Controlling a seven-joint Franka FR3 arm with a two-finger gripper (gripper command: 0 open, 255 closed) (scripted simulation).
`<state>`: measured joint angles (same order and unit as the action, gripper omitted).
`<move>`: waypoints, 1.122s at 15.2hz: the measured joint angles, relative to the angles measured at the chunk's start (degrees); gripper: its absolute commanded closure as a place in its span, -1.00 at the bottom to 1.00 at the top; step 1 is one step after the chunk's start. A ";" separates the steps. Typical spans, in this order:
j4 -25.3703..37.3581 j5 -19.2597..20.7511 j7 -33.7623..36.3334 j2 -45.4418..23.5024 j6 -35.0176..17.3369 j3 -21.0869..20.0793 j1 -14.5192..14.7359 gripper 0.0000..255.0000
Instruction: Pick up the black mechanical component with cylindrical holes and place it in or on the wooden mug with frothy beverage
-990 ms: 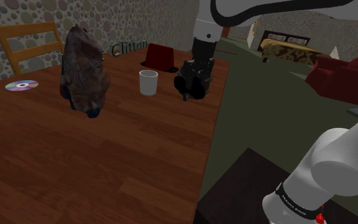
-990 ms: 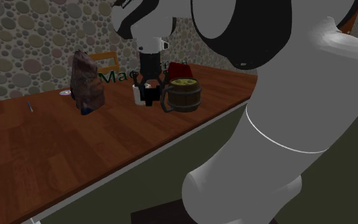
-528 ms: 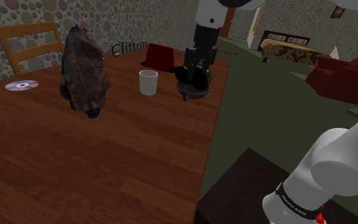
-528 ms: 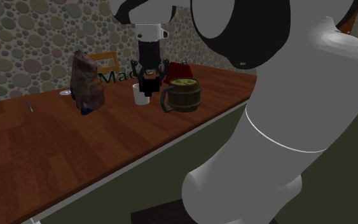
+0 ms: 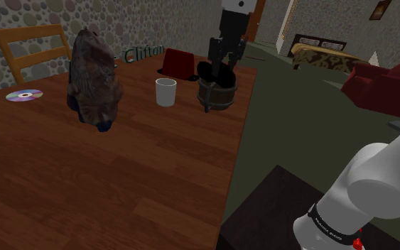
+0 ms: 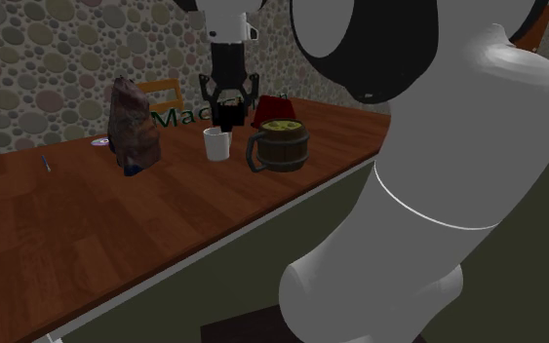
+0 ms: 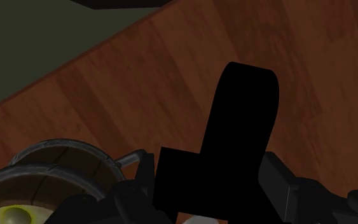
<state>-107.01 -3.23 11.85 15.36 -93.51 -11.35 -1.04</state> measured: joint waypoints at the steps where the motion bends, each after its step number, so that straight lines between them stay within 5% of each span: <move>1: 0.93 0.00 0.19 -0.12 0.81 -0.09 0.04 1.00; 9: 9.43 1.32 -4.20 -5.19 4.47 2.69 -2.02 1.00; 17: 23.83 2.78 -12.12 -17.26 6.97 6.97 -5.74 1.00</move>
<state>-83.18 -0.45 -0.27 -1.91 -86.53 -4.39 -6.79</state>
